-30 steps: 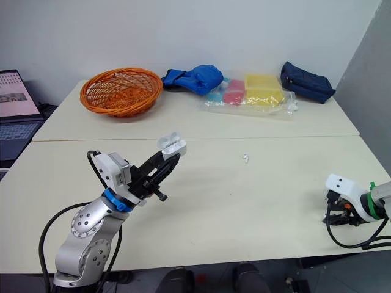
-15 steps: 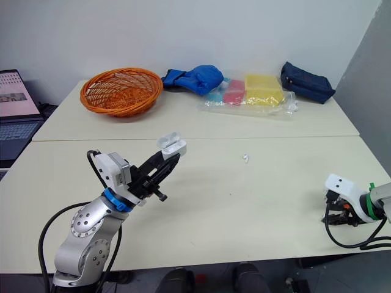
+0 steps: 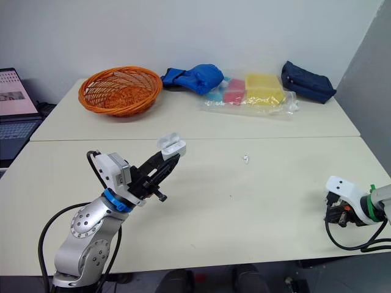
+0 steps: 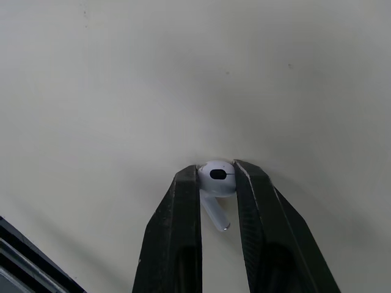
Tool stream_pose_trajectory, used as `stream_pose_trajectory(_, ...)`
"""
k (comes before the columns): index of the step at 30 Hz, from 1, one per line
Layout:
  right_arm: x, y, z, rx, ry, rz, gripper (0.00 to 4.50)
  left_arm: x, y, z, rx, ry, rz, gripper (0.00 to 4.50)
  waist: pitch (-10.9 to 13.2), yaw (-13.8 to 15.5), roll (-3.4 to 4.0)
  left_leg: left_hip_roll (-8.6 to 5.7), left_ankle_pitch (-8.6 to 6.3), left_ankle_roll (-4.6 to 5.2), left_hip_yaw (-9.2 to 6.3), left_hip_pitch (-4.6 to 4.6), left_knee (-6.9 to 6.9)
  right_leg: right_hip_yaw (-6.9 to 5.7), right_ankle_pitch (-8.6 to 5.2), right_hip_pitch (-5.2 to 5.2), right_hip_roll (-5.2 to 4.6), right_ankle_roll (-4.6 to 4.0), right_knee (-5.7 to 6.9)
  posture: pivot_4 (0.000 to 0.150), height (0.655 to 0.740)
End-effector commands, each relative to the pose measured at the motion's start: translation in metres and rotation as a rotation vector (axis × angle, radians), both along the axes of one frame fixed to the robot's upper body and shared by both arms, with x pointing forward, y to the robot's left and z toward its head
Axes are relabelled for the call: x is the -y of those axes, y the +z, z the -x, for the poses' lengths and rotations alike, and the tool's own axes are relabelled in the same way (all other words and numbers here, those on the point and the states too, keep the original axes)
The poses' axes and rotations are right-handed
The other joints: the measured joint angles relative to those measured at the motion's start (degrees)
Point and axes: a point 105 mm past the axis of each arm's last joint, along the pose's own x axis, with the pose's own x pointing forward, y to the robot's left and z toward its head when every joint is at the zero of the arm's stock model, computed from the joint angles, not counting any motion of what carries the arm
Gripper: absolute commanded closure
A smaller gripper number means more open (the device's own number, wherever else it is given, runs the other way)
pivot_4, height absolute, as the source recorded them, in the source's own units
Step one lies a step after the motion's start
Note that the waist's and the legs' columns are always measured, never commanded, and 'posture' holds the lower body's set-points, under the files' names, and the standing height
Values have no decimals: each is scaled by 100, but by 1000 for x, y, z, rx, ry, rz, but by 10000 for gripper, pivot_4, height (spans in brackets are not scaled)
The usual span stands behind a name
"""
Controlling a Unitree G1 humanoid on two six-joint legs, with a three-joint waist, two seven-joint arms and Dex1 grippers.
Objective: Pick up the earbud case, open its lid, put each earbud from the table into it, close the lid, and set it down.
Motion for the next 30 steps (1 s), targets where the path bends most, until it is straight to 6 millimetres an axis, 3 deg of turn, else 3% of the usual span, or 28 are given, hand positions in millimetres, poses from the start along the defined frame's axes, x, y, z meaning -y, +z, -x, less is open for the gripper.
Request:
stream_pose_trajectory(1, -7, 11, -5, 36, 93, -5, 40918, 4, 12, 6, 59, -20, -2, 37502, 0, -2, 1, 0, 0, 0, 1, 1, -3, 0, 0, -2, 1, 0, 1, 1500, 7400)
stream_pose_trajectory(3, -28, 32, -16, 104, 206, -78, 40918, 4, 14, 4, 71, -19, -8, 37502, 3, -7, 6, 1, 0, 1, -2, 2, -7, -2, 0, -3, 4, -1, 2, 1500, 7400)
stream_pose_trajectory(6, -94, 96, -48, 404, 397, -326, 40918, 3, 19, -5, 98, -19, -11, 37502, 12, -91, 10, 2, 1, 1, 0, 14, -4, 13, 3, -5, 16, 0, 12, 1500, 7400)
stream_pose_trajectory(8, -130, 135, -64, 594, 346, -533, 40918, 5, 21, -11, 116, -26, -13, 37502, 16, -110, 3, 0, 1, 1, -20, 26, -4, 15, 13, 3, 31, 4, 15, 1500, 7400)
stream_pose_trajectory(10, -162, 163, -63, 669, 273, -757, 40918, 8, 25, -18, 130, -28, 0, 37502, 15, -90, 3, 1, 2, 0, -41, 29, -7, 9, 26, 9, 39, 15, 19, 1500, 7400)
stream_pose_trajectory(13, -189, 186, -57, 712, 198, -910, 40918, 13, 27, -26, 143, -35, 15, 37502, 12, 24, 7, 9, 2, -1, -55, 18, -14, 1, 22, 10, 39, 16, 19, 1500, 7400)
stream_pose_trajectory(15, -219, 219, -53, 805, 193, -1084, 40918, 21, 34, -40, 168, -46, 35, 37502, 11, 50, 8, 7, 2, -1, -55, -17, -13, -1, 20, -11, 33, 19, 16, 1500, 7400)
stream_pose_trajectory(17, -236, 241, -49, 841, 181, -1214, 40918, 29, 41, -49, 191, -60, 50, 37502, 11, 51, 8, 1, 2, -1, -39, -40, -10, -3, 23, -40, 29, 25, 19, 1500, 7400)
stream_pose_trajectory(20, -244, 251, -49, 858, 145, -1311, 40918, 37, 44, -54, 208, -83, 65, 37502, 2, 53, 0, 0, 2, -1, -37, -71, -3, -5, 43, -64, 27, 9, 14, 1500, 7400)
stream_pose_trajectory(23, -252, 246, -44, 840, 156, -1352, 40918, 42, 45, -55, 220, -97, 74, 37502, -2, 47, -4, -1, 1, 0, -30, -72, -6, -1, 43, -65, 24, 8, 7, 1500, 7400)
stream_pose_trajectory(30, -268, 218, -53, 846, 105, -1321, 40918, 43, 52, -58, 242, -97, 76, 37502, -2, 8, -4, 7, 3, 2, -38, -75, -7, -3, 39, -82, 36, 15, 28, 1500, 7400)
